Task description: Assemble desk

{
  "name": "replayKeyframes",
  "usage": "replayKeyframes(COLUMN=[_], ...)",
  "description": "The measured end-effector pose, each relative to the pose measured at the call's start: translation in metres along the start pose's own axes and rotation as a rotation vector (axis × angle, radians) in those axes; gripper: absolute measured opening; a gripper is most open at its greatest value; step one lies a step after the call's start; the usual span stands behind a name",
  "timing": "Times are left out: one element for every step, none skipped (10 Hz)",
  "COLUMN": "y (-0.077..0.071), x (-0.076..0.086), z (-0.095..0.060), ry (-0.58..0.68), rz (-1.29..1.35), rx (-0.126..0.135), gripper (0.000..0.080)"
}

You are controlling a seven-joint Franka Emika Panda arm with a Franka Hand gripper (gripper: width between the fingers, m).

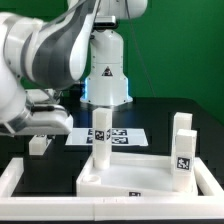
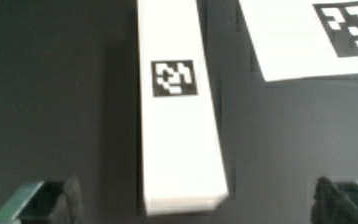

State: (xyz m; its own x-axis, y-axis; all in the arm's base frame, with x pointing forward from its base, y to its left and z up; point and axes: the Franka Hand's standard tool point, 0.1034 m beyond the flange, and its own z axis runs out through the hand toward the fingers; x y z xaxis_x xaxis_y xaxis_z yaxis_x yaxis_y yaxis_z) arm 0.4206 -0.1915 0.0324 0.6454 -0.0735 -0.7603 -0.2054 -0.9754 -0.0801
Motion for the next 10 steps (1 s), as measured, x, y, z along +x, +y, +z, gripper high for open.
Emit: replayKeyframes(y=[0.002, 0.004, 0.005, 0.006, 0.006, 0.007, 0.007, 0.007, 0.007, 0.007], x=[0.002, 0.003, 0.002, 0.002, 0.003, 0.003, 0.003, 0.003, 0.003, 0.003], z=[0.011, 0.019, 0.026, 0.031, 0.03, 0.031, 0.031, 0.031, 0.031, 0.031], ry=[-0.024, -0.038, -0.04, -0.037, -0.035, -0.036, -0.036, -0.036, -0.036, -0.036], rz=[0.004, 0.009, 0.012, 0.014, 0.013, 0.014, 0.014, 0.014, 0.014, 0.014], rx=[0.001, 0.002, 0.002, 0.0, -0.001, -0.001, -0.001, -0.001, -0.001, -0.001], gripper=[0.0649, 0.0649, 0.0649, 0.0649, 0.0649, 0.0622, 0.0622, 0.045, 0.0283, 0.0285])
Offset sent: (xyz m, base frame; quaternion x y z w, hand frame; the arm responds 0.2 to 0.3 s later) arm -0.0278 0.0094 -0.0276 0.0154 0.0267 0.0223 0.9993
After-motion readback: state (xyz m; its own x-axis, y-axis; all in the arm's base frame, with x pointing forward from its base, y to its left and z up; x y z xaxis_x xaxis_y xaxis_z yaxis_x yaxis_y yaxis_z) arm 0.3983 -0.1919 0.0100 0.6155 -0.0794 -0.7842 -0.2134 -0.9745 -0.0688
